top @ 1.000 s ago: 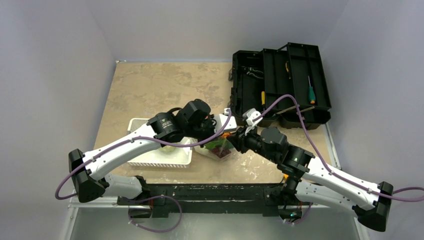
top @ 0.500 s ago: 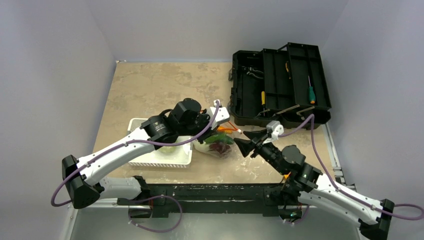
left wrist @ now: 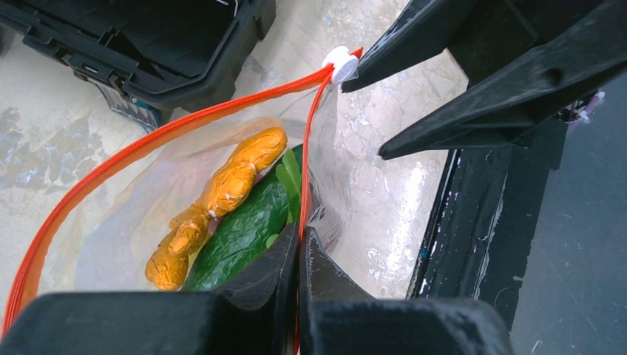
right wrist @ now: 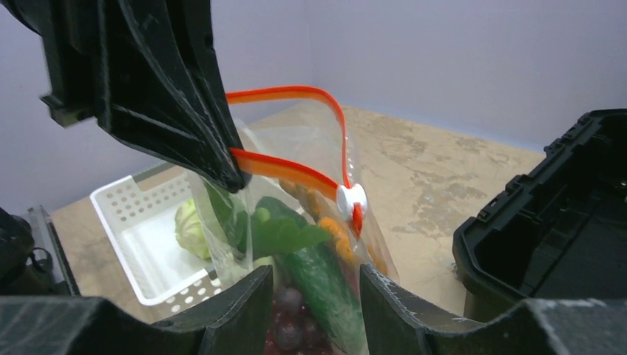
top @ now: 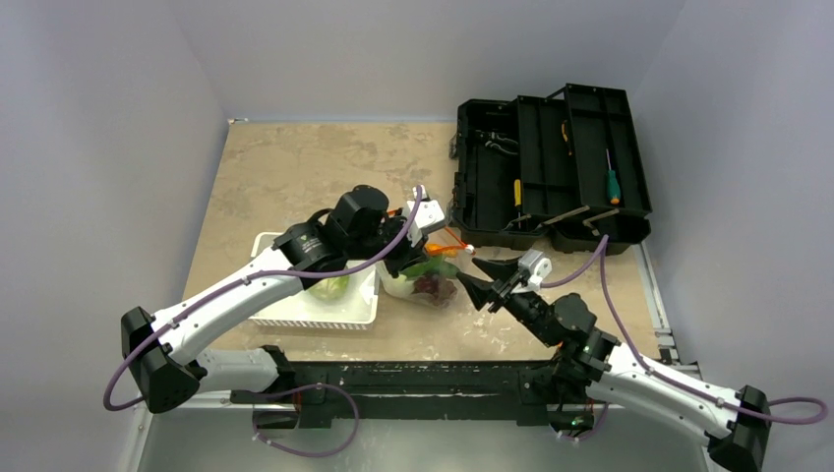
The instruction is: Place the food in the zip-top bag and seal the zipper
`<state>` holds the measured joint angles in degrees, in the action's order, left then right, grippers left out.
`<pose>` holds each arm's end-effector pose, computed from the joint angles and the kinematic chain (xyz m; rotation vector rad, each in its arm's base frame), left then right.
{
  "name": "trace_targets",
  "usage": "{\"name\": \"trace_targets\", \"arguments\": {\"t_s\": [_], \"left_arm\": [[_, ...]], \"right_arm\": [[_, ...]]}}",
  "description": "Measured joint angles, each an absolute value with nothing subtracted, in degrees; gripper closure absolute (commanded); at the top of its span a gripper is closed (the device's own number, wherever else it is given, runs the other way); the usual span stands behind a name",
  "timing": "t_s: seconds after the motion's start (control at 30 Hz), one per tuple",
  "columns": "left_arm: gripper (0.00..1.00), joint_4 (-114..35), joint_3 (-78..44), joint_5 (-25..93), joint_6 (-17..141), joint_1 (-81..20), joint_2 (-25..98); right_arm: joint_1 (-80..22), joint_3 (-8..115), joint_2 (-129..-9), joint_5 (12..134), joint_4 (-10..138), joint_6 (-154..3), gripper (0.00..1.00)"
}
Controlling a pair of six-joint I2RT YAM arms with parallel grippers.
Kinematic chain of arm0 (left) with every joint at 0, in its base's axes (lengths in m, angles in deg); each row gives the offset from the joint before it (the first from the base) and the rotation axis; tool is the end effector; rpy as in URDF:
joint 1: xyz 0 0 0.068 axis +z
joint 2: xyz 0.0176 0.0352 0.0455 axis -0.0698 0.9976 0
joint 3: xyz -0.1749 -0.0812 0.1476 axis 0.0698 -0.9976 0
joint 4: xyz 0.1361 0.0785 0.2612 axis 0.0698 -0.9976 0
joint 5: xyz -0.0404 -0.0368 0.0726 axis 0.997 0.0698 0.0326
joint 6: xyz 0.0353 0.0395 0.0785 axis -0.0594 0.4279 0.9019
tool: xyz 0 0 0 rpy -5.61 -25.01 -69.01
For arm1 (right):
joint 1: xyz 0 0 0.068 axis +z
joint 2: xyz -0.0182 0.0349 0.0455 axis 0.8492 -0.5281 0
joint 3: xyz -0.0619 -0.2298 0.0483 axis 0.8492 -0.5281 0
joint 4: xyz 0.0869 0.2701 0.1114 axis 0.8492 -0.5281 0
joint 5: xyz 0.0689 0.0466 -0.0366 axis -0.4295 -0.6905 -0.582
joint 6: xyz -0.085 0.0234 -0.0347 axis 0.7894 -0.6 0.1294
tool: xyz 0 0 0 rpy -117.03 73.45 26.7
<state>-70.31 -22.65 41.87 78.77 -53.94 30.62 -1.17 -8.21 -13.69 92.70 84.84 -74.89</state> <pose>0.2177 -0.2962 0.2932 1.1644 1.8623 -0.7576 0.1582 0.2109 0.2384 -0.4685 1.3923 0.7551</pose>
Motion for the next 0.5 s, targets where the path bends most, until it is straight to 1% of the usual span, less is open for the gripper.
{"name": "trace_targets", "arguments": {"t_s": [0.1,0.27,0.37,0.5], "left_arm": [[1.00,-70.28,-22.65,42.74,78.77,-53.89,30.62],[1.00,-70.31,-22.65,43.49,78.77,-53.89,30.62],[1.00,-70.31,-22.65,43.84,78.79,-53.89,30.62],[1.00,-70.46,-22.65,43.95,78.90,-53.89,30.64]], "right_arm": [[-1.17,-11.38,-15.22,93.62,89.35,-73.84,0.56],[-1.15,-13.34,-17.21,97.97,93.48,-73.27,0.55],[-1.30,-15.99,-15.94,99.98,96.34,-73.31,0.54],[-1.59,-16.34,-15.64,100.94,98.00,-73.05,0.54]]}}
